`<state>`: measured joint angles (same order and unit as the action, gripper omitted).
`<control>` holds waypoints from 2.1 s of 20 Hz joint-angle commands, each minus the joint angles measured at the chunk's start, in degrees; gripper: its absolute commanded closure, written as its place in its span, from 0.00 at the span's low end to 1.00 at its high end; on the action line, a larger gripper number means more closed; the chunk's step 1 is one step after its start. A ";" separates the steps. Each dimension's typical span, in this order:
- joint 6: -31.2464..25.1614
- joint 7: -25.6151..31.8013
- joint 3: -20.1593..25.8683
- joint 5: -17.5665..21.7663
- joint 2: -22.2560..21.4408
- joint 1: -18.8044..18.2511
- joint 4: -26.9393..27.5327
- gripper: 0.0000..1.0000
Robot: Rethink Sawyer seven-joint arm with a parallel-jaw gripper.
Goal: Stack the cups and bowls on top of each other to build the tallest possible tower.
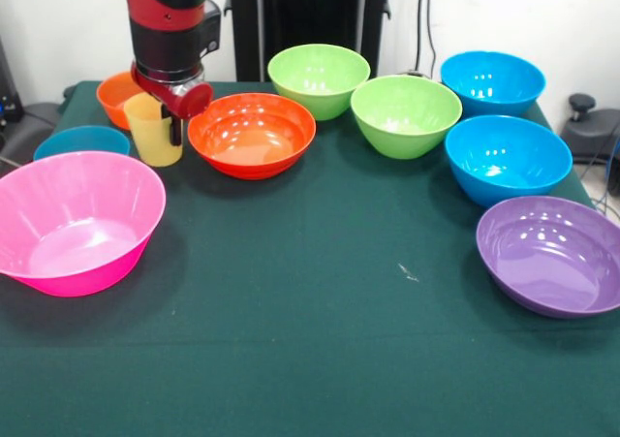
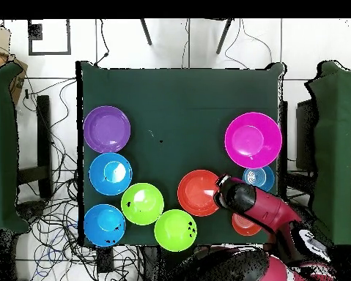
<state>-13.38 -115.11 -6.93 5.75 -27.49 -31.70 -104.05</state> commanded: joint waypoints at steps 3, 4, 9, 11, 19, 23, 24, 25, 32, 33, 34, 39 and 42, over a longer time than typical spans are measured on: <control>1.26 -2.32 6.80 1.56 0.58 -0.28 3.09 1.00; 1.60 -2.14 7.18 1.74 0.46 -0.69 2.84 1.00; 3.41 -1.58 7.84 2.76 0.39 -1.29 3.07 1.00; 3.01 -1.12 8.21 2.97 -0.49 -1.37 2.97 1.00; -1.78 0.43 6.79 3.74 -5.86 1.01 2.51 1.00; -4.23 1.42 6.71 4.20 -7.95 2.06 2.78 1.00; -4.84 1.81 7.10 4.19 -8.52 1.97 2.72 1.00; -4.73 1.83 7.00 4.38 -8.70 2.22 2.52 1.00; -7.32 2.38 6.32 4.74 -11.22 4.55 1.69 1.00; -7.07 2.31 6.42 4.77 -10.92 4.60 1.73 1.00; -7.01 2.16 6.62 4.63 -10.86 4.65 1.63 1.00; -9.42 0.68 8.61 1.77 -10.63 4.29 1.11 1.00; -11.68 -0.12 8.89 0.58 -10.75 4.88 1.67 1.00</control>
<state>-16.09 -115.11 -4.98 6.69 -38.73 -28.33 -104.10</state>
